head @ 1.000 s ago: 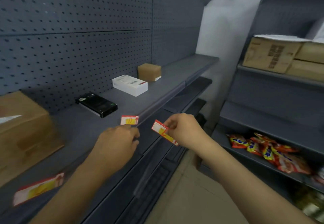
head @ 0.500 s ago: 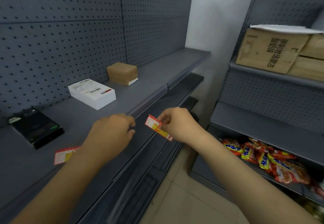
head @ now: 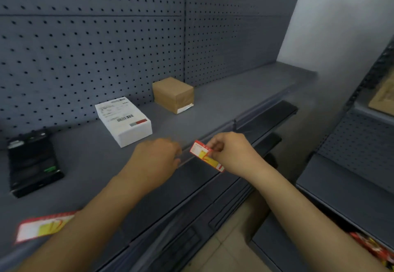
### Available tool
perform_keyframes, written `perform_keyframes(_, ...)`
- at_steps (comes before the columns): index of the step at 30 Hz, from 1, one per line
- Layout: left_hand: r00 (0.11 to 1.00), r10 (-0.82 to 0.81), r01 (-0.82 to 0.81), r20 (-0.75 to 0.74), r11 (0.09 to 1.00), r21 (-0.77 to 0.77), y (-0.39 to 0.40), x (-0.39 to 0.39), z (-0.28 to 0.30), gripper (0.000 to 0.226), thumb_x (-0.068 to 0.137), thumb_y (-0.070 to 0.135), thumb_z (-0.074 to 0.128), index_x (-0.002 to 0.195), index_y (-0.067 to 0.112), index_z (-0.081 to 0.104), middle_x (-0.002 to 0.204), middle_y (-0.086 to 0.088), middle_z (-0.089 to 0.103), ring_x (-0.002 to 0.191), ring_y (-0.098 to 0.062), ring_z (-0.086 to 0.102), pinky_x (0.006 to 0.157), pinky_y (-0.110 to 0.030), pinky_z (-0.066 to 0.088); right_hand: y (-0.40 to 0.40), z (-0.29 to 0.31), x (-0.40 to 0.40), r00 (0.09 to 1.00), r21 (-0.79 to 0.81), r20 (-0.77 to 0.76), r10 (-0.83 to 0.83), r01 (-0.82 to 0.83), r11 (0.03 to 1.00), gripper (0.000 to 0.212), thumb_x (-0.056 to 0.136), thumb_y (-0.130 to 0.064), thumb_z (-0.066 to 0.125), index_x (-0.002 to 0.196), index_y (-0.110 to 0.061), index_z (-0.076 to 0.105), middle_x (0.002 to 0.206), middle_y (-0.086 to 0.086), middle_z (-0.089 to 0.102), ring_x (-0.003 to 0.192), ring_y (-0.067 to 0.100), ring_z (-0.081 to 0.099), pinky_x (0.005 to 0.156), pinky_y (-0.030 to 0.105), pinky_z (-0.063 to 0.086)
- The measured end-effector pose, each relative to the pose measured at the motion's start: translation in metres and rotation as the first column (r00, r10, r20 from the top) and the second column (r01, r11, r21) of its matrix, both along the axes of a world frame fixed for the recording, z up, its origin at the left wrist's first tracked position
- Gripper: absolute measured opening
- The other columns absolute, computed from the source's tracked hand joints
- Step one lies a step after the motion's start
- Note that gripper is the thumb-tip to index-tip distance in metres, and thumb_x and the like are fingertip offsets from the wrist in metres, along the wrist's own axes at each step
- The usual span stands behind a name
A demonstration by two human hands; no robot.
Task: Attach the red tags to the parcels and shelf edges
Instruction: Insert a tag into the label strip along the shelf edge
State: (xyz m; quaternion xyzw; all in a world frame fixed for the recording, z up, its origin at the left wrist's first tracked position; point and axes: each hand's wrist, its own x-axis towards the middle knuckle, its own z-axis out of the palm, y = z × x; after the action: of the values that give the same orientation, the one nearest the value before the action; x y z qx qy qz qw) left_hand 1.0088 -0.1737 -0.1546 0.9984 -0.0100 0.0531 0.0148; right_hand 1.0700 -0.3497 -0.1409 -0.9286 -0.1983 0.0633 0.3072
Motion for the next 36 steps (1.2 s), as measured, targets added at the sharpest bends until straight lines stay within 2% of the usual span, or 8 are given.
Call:
perform_keyframes(5, 0.981, 0.192, -0.192, -0.020, 0.981, -0.006, -0.010, 0.014, -0.011, 0.019, 0.090, 0.029, 0.051, 0.103, 0.021, 0.061, 0.106, -0.003, 0.064, 0.096, -0.025, 0.061, 0.078, -0.035, 0.052, 0.010, -0.012, 0.053, 0.982, 0.016, -0.033, 0.184, -0.183, 0.983, 0.008, 0.081, -0.016, 0.069, 0.088, -0.020, 0.070, 0.078, -0.005, 0.067, 0.069, 0.006, 0.062, 0.055, 0.016, 0.049)
perform_keyframes(9, 0.926, 0.375, -0.375, -0.039, 0.927, 0.006, -0.020, 0.014, -0.023, 0.020, 0.091, 0.022, 0.048, 0.105, 0.020, 0.062, 0.110, -0.003, 0.065, 0.097, -0.026, 0.063, 0.077, -0.035, 0.050, 0.017, -0.019, 0.075, 0.939, 0.032, -0.060, 0.339, -0.338, 0.941, 0.008, 0.080, -0.019, 0.073, 0.088, -0.018, 0.070, 0.080, -0.006, 0.068, 0.071, 0.006, 0.064, 0.060, 0.020, 0.052)
perform_keyframes(14, 0.833, 0.553, -0.553, -0.003, 0.832, 0.040, -0.026, 0.005, -0.032, 0.020, 0.089, 0.014, 0.051, 0.101, 0.020, 0.066, 0.105, -0.001, 0.066, 0.096, -0.025, 0.063, 0.072, -0.034, 0.049, 0.038, -0.025, 0.086, 0.878, 0.046, -0.060, 0.474, -0.472, 0.880, 0.007, 0.081, -0.017, 0.072, 0.087, -0.019, 0.069, 0.076, -0.007, 0.063, 0.064, -0.005, 0.056, 0.051, 0.007, 0.042)
perform_keyframes(17, 0.813, 0.579, -0.582, 0.063, 0.810, 0.068, -0.025, -0.004, -0.034, 0.011, 0.081, 0.009, 0.062, 0.084, 0.017, 0.070, 0.086, -0.005, 0.068, 0.086, -0.026, 0.063, 0.063, -0.030, 0.048, 0.055, -0.029, 0.083, 0.847, 0.076, -0.035, 0.530, -0.527, 0.847, 0.006, 0.080, -0.017, 0.073, 0.082, -0.021, 0.069, 0.076, -0.004, 0.067, 0.064, -0.002, 0.060, 0.052, 0.010, 0.045)
perform_keyframes(21, 0.815, 0.579, -0.579, 0.035, 0.809, 0.100, -0.023, -0.007, -0.042, 0.023, 0.087, 0.010, 0.052, 0.102, 0.019, 0.067, 0.103, -0.006, 0.067, 0.102, -0.024, 0.056, 0.079, -0.031, 0.046, 0.073, -0.033, 0.076, 0.815, 0.110, -0.017, 0.580, -0.575, 0.811, 0.006, 0.080, -0.015, 0.074, 0.084, -0.018, 0.070, 0.074, -0.003, 0.067, 0.061, 0.000, 0.060, 0.049, 0.005, 0.045)
perform_keyframes(25, 0.825, 0.565, -0.565, 0.018, 0.823, 0.063, -0.022, -0.006, -0.050, 0.028, 0.088, 0.012, 0.051, 0.114, 0.020, 0.058, 0.113, -0.002, 0.064, 0.105, -0.023, 0.056, 0.084, -0.031, 0.044, 0.082, -0.034, 0.071, 0.810, 0.159, 0.000, 0.587, -0.579, 0.799, 0.007, 0.081, -0.011, 0.072, 0.088, -0.013, 0.071, 0.077, 0.002, 0.069, 0.059, 0.001, 0.060, 0.048, 0.005, 0.045)
perform_keyframes(31, 0.839, 0.543, -0.540, -0.025, 0.838, 0.078, -0.025, -0.014, -0.053, 0.023, 0.086, 0.009, 0.050, 0.106, 0.018, 0.055, 0.108, -0.004, 0.064, 0.101, -0.024, 0.058, 0.078, -0.032, 0.044, 0.087, -0.033, 0.067, 0.817, 0.216, -0.008, 0.577, -0.562, 0.799, 0.010, 0.083, -0.006, 0.070, 0.092, -0.009, 0.070, 0.084, 0.006, 0.069, 0.059, 0.000, 0.058, 0.045, 0.001, 0.042)
perform_keyframes(36, 0.854, 0.518, -0.514, -0.038, 0.854, 0.084, -0.023, -0.015, -0.052, 0.021, 0.085, 0.008, 0.050, 0.105, 0.017, 0.055, 0.108, -0.004, 0.064, 0.099, -0.023, 0.058, 0.079, -0.032, 0.044, 0.090, -0.034, 0.065, 0.822, 0.214, -0.009, 0.570, -0.555, 0.804, 0.010, 0.083, -0.008, 0.070, 0.093, -0.011, 0.070, 0.086, 0.005, 0.068, 0.059, 0.001, 0.058, 0.044, 0.001, 0.041)
